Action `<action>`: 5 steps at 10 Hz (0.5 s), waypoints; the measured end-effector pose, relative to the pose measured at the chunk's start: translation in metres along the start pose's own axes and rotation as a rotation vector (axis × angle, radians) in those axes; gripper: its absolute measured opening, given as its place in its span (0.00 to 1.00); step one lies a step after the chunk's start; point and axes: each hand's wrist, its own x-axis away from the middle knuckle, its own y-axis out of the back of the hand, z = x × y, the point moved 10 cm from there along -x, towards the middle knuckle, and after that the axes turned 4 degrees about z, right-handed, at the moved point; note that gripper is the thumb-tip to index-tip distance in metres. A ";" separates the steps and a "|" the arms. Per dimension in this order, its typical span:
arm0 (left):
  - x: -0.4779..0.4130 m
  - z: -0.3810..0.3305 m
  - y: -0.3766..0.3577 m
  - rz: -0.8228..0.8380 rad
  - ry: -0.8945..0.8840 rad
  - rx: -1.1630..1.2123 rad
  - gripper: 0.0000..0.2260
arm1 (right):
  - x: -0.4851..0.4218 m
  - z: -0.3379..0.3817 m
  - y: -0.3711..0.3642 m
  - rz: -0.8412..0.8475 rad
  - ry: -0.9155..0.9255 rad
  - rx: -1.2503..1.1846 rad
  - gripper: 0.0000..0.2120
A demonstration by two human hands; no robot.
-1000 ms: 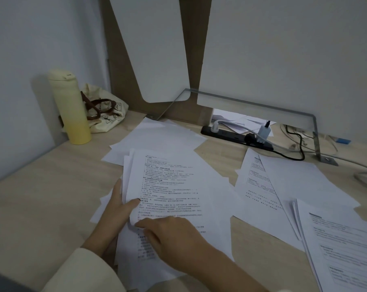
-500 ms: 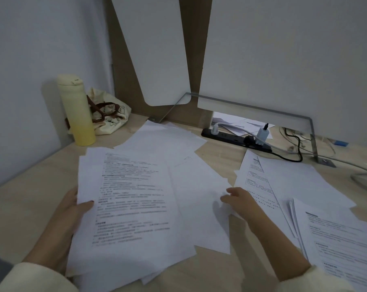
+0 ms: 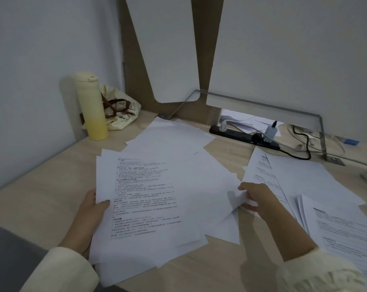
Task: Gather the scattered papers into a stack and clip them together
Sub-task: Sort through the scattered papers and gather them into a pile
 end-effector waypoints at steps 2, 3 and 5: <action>-0.002 0.001 0.000 0.001 0.003 -0.029 0.19 | 0.009 -0.012 0.002 0.153 -0.011 -0.209 0.05; -0.003 0.000 0.000 -0.014 0.001 -0.048 0.20 | 0.015 -0.024 -0.002 0.193 -0.004 -0.306 0.06; -0.002 0.001 -0.001 -0.018 -0.005 -0.063 0.20 | 0.027 -0.031 -0.023 0.248 -0.042 -0.753 0.08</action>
